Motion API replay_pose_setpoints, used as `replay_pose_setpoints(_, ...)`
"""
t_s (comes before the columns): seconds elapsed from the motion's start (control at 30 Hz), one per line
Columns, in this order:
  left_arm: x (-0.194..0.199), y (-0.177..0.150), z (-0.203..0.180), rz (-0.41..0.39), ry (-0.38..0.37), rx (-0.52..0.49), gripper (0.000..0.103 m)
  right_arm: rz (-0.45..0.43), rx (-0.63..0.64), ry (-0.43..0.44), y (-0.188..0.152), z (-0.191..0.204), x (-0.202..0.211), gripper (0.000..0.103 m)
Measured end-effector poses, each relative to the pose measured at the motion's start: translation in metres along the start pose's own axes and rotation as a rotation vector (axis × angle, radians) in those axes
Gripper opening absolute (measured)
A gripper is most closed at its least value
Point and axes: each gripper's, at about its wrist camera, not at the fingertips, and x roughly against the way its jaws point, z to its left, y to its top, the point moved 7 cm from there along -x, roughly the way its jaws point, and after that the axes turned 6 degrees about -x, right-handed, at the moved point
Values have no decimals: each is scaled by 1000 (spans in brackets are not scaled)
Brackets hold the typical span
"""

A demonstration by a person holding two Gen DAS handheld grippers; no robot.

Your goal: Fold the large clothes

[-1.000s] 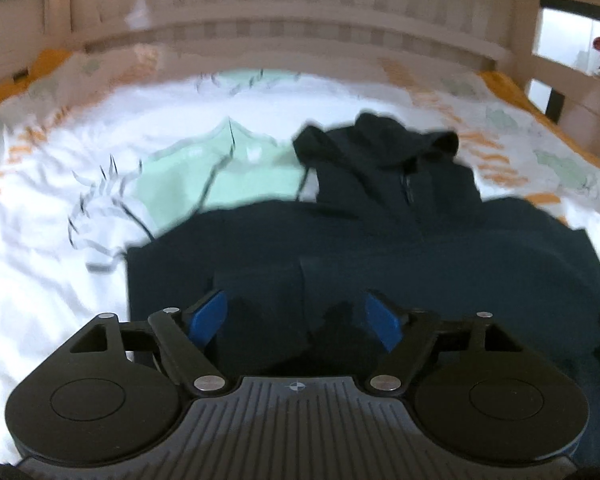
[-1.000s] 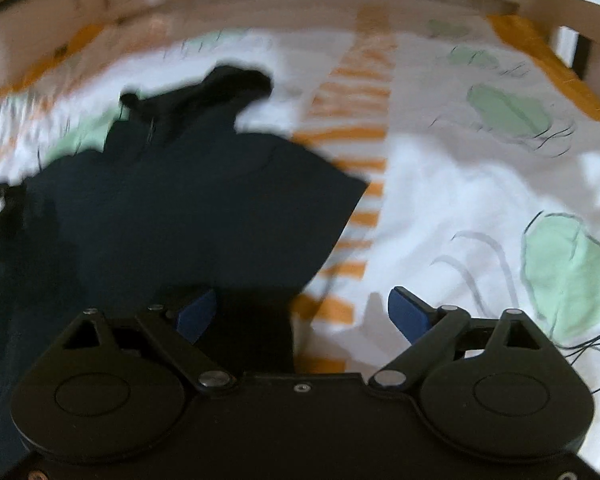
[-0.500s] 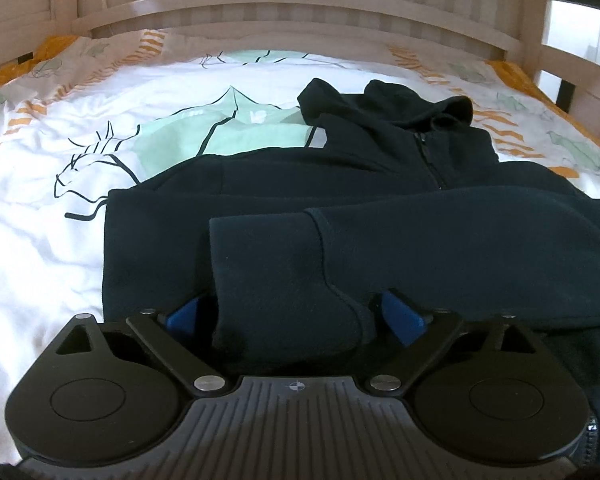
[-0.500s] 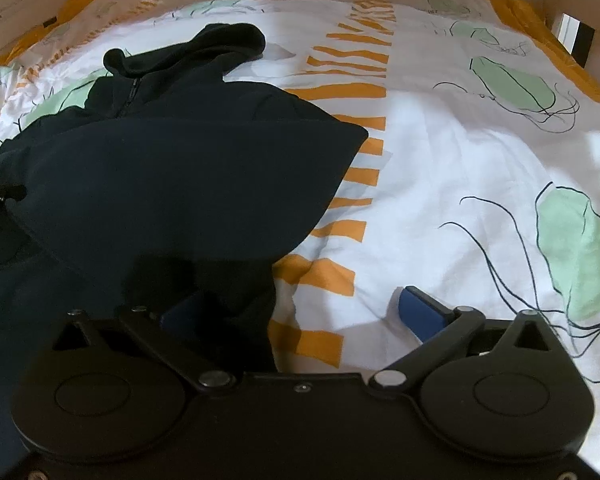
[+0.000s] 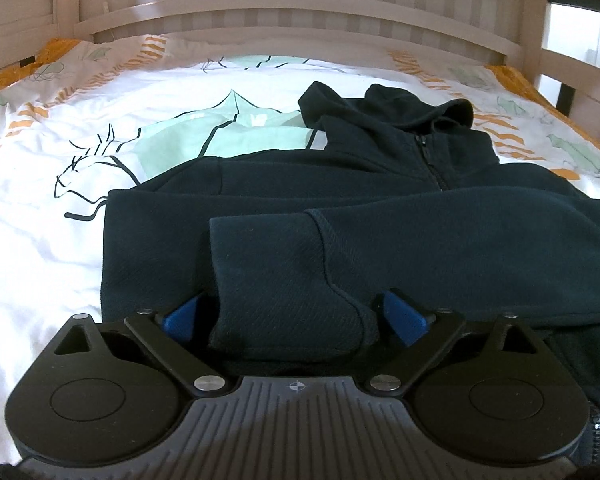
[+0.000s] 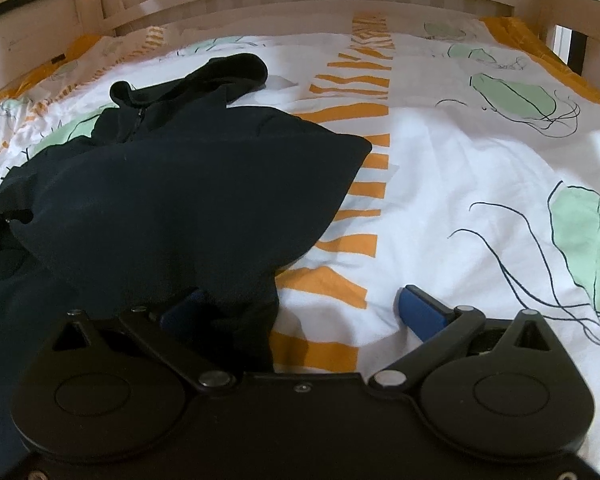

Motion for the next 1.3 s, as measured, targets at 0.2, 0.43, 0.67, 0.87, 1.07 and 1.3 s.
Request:
replay_pose_setpoints(0.2,4,3,1,1,-14,7,96,-22,-8,8,0,-2,5,103)
replay_pose_setpoints(0.43,37,28,13,-34,-94,85,95,-103,-70,-13,25,-3,29,102)
replay_pose_setpoints(0.67,36,100,29,-156,-52,37,95,-236,-131,21,88,16,40,102)
replay_pose_setpoints(0.87,-9,142,24,-166,-16,-8,95,-290,-118,54,137,49,-13,102)
replay_pose_setpoints(1.07,-67,144,10,-89,0,-105,95,-268,-96,27,167,74,-82,102)
replay_pose_setpoints(1.3,-113,138,-9,-43,25,-272,95,-182,-76,-63,175,73,-135,102)
